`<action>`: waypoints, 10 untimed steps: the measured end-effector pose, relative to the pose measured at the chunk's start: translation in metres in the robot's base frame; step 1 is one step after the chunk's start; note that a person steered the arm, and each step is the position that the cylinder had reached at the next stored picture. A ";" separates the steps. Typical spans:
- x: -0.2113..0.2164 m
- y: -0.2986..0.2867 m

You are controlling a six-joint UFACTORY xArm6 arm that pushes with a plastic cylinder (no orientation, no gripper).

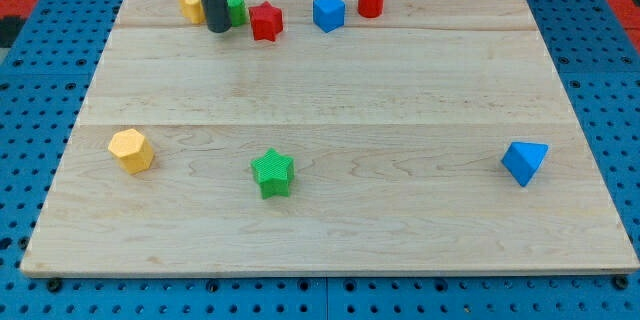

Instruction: Move the green star at the bottom of the red star

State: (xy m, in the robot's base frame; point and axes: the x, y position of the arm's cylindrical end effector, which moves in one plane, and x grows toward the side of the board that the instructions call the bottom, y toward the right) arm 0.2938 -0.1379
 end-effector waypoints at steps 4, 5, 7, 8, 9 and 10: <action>0.083 -0.048; 0.126 -0.066; 0.180 0.029; 0.232 -0.026; 0.257 0.056; 0.234 0.103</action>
State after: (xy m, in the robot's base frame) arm 0.5275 -0.0348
